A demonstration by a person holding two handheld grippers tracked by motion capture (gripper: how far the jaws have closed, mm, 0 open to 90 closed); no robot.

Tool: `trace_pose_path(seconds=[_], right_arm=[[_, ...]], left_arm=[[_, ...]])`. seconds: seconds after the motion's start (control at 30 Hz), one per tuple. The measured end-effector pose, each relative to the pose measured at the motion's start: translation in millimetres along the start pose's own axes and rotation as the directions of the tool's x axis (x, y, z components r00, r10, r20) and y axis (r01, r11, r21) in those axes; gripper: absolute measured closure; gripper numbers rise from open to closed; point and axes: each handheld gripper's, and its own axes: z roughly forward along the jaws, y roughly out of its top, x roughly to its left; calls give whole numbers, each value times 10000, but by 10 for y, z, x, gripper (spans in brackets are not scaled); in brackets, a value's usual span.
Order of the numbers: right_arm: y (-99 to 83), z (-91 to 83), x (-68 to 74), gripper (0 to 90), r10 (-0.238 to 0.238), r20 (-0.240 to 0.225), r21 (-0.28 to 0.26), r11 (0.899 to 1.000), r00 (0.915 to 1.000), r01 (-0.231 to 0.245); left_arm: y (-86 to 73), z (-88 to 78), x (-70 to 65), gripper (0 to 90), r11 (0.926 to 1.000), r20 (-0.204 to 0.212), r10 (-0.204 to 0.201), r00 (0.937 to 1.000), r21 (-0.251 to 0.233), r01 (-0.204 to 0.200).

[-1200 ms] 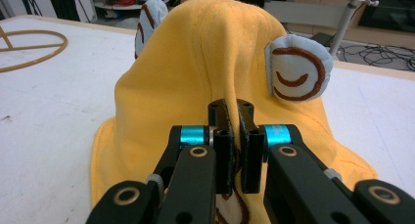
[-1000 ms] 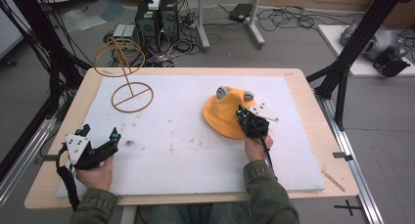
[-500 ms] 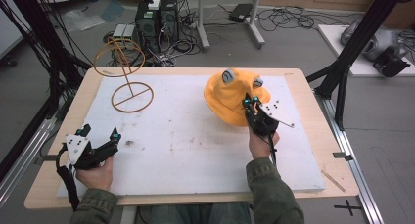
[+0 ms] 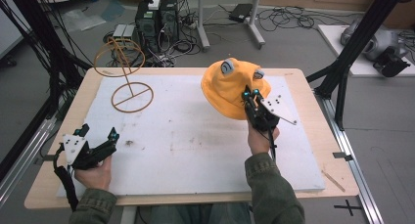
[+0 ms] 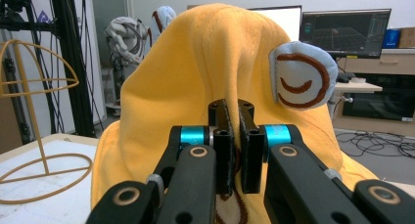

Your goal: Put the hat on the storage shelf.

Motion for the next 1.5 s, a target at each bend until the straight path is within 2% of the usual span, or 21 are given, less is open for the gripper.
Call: trace_pose_path(seconds=[0.23, 0.33, 0.57, 0.8, 1.1, 1.33, 1.4, 1.5], right_arm=[[173, 75, 57, 879, -110, -142, -50, 9999, 9998, 109], [275, 126, 89, 879, -224, -255, -147, 9996, 9994, 220], [577, 309, 200, 879, -237, -543, -398, 9990, 9982, 216], [852, 498, 391, 879, -463, -926, -616, 9973, 9946, 407], [1052, 826, 708, 879, -415, -1524, -656, 9973, 9874, 318], [1146, 1220, 1112, 880, -464, -2382, -405, 9985, 9701, 379], [1169, 1314, 1222, 879, -457, -2655, -378, 9986, 9630, 370], [1211, 1486, 1434, 879, -455, -3202, -347, 9987, 9462, 362]], left_arm=[[-9, -3, 23, 116, 9999, -96, -73, 9999, 87, 73], [-11, 5, 26, 116, 9999, -100, 22, 9999, 153, -20], [-27, 21, 67, 116, 9997, -177, -98, 9998, 205, 101], [-50, 34, 78, 116, 9990, -125, -290, 9995, 330, 294], [-50, 36, 92, 116, 9987, -64, -380, 9993, 346, 382], [-45, 43, 128, 116, 9978, -104, -576, 9983, 332, 579], [-44, 46, 138, 116, 9971, -103, -724, 9973, 228, 726], [-41, 51, 145, 116, 9964, -27, -797, 9968, 275, 798]])
